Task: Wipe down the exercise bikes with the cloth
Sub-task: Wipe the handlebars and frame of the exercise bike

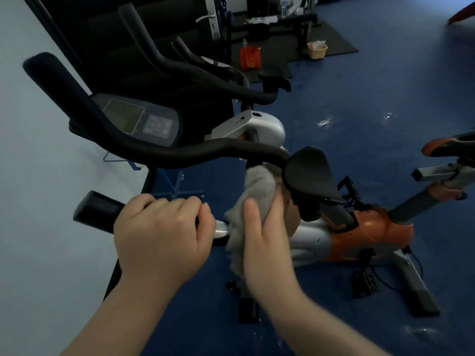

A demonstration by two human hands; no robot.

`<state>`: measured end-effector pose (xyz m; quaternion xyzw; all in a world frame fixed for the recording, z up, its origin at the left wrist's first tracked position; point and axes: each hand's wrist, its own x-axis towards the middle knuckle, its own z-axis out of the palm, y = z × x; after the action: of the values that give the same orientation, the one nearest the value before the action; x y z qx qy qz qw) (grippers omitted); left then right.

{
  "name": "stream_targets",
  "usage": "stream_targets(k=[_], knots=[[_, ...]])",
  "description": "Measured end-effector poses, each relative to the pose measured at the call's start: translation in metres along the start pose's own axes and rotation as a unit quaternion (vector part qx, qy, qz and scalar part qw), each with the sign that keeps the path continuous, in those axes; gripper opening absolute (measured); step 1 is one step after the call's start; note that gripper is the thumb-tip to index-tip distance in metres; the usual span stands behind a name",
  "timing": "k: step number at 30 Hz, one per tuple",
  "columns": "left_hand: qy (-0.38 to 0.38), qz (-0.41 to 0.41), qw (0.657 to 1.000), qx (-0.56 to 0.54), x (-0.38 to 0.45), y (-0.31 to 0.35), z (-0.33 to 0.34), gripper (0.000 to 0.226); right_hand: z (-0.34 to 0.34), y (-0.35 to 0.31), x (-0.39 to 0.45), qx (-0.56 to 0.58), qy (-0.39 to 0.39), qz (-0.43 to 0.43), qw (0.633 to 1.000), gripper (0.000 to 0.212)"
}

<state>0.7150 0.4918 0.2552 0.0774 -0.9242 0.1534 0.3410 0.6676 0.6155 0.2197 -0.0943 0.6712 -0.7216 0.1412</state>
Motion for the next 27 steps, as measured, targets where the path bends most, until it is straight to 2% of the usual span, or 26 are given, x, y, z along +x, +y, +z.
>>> stream_targets(k=[2,4,7,11,12,15,16,17,19,20,21,23,24,25,27], knots=[[0.001,0.002,1.0,0.0,0.0,-0.001,0.001,0.045,0.0,0.006,-0.018,-0.093,-0.02,-0.088,0.992,0.069],[0.004,0.005,1.0,0.004,0.001,-0.001,0.0,0.045,-0.001,0.014,-0.01,-0.189,-0.003,-0.215,0.958,0.069],[0.004,0.01,1.0,0.01,0.001,-0.002,0.0,0.045,-0.001,0.008,0.012,-0.251,-0.04,-0.364,0.896,0.032],[0.001,-0.002,1.0,0.008,0.001,-0.001,-0.001,0.045,-0.025,0.011,0.05,-0.243,-0.092,-0.47,0.843,0.032],[0.0,-0.002,1.0,0.008,0.001,-0.001,-0.001,0.045,-0.025,0.013,0.055,-0.232,-0.083,-0.482,0.841,0.032],[-0.003,-0.001,1.0,0.008,0.0,-0.001,0.0,0.045,-0.003,0.022,0.039,-0.203,-0.009,-0.44,0.874,0.031],[-0.003,-0.001,1.0,0.009,0.0,-0.001,0.0,0.045,0.003,0.025,0.032,-0.204,0.006,-0.442,0.873,0.031],[-0.001,-0.002,1.0,0.011,0.0,-0.001,0.001,0.045,0.001,0.026,0.03,-0.213,0.003,-0.46,0.862,0.032],[-0.001,-0.004,1.0,0.009,0.0,0.0,0.001,0.045,-0.018,0.023,0.047,-0.239,-0.051,-0.519,0.819,0.033],[0.0,-0.002,1.0,0.007,0.0,-0.001,0.001,0.046,-0.025,0.021,0.057,-0.241,-0.07,-0.531,0.809,0.034],[0.002,-0.001,1.0,0.007,0.0,-0.001,0.001,0.046,-0.026,0.021,0.06,-0.238,-0.07,-0.516,0.82,0.034],[0.002,-0.001,1.0,0.013,-0.001,-0.001,0.001,0.045,-0.012,0.024,0.042,-0.223,-0.015,-0.442,0.869,0.034],[0.001,-0.001,1.0,0.017,-0.001,-0.001,0.002,0.045,-0.004,0.026,0.032,-0.229,0.011,-0.42,0.878,0.034],[0.0,-0.001,1.0,0.019,-0.001,0.0,0.002,0.045,-0.002,0.028,0.026,-0.249,0.014,-0.423,0.871,0.035],[0.0,-0.002,1.0,0.016,0.001,-0.001,0.002,0.045,-0.015,0.026,0.032,-0.275,-0.054,-0.449,0.848,0.033]])
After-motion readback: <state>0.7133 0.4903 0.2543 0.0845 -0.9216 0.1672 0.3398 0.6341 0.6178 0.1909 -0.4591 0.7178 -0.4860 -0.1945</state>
